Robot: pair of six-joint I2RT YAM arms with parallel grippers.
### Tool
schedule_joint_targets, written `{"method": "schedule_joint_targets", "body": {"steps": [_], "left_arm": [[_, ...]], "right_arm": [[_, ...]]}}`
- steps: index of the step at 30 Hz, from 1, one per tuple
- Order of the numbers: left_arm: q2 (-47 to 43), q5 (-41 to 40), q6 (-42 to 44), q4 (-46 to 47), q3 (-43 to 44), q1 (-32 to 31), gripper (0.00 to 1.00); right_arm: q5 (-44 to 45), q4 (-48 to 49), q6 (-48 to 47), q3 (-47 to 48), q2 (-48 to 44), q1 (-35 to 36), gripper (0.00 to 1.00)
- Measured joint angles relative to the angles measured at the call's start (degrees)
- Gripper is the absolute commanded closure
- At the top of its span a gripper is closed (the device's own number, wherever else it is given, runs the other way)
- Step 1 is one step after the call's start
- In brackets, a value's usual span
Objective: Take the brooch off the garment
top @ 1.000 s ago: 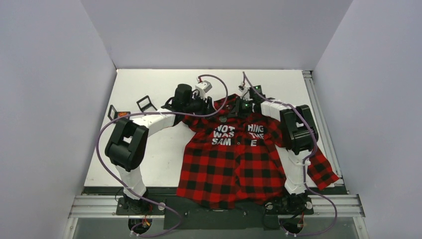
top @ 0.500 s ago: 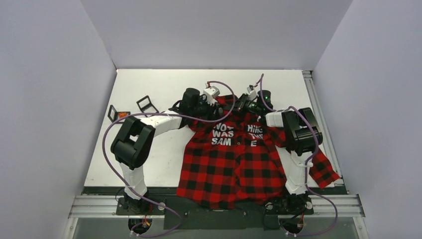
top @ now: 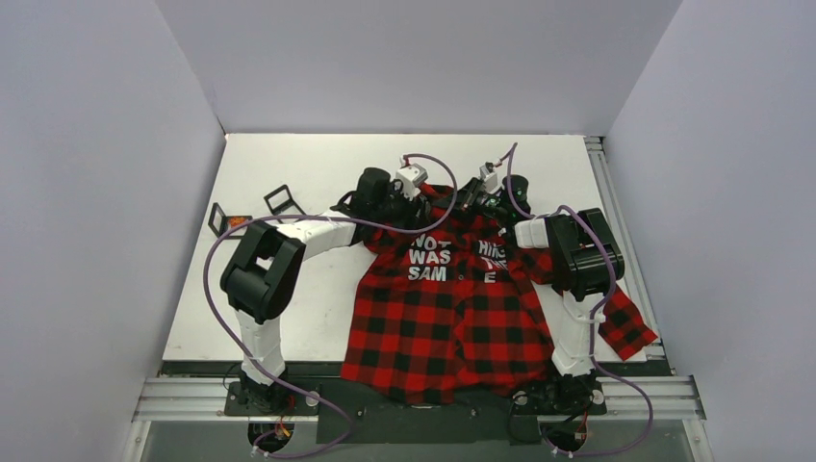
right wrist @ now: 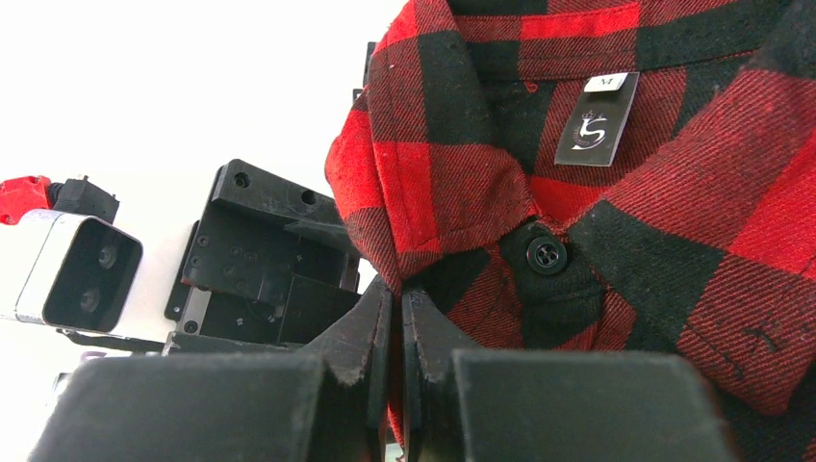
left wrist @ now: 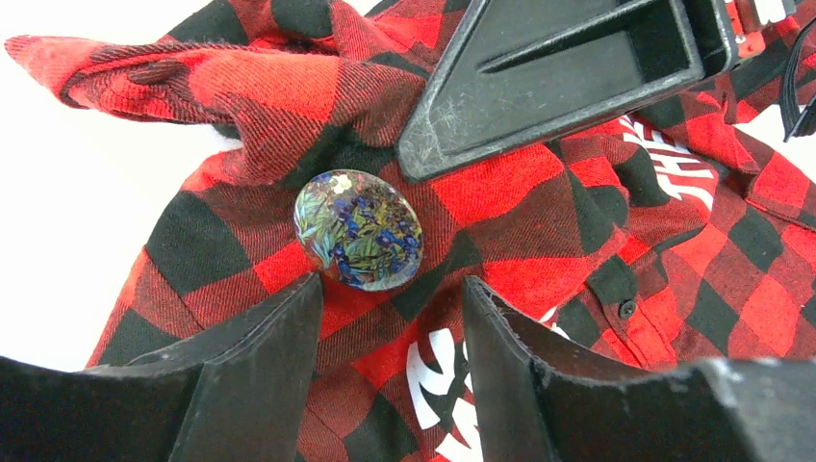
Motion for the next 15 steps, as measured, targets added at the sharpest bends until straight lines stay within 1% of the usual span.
{"method": "schedule_joint_targets", "body": {"steps": [1, 7, 11, 15], "left_arm": [[0.0, -0.1, 0.0, 0.0, 0.0, 0.0, 0.52], [0.0, -0.9, -0.7, 0.2, 0.1, 0.2, 0.67], [0.0, -0.7, -2.2, 0.7, 0.0, 1.4, 0.69], [0.0, 0.2, -4.4, 1.9, 0.0, 3.1, 0.67]], "right_arm": [[-0.1, 0.2, 0.2, 0.0, 0.0, 0.0, 1.00], [-0.5, 0.3, 0.1, -0.2, 0.0, 0.1, 1.00], [-0.5, 0.2, -0.3, -0.2, 0.0, 0.2, 1.00], [-0.5, -0.5, -1.4, -0.2, 0.0, 0.5, 1.00]]}}
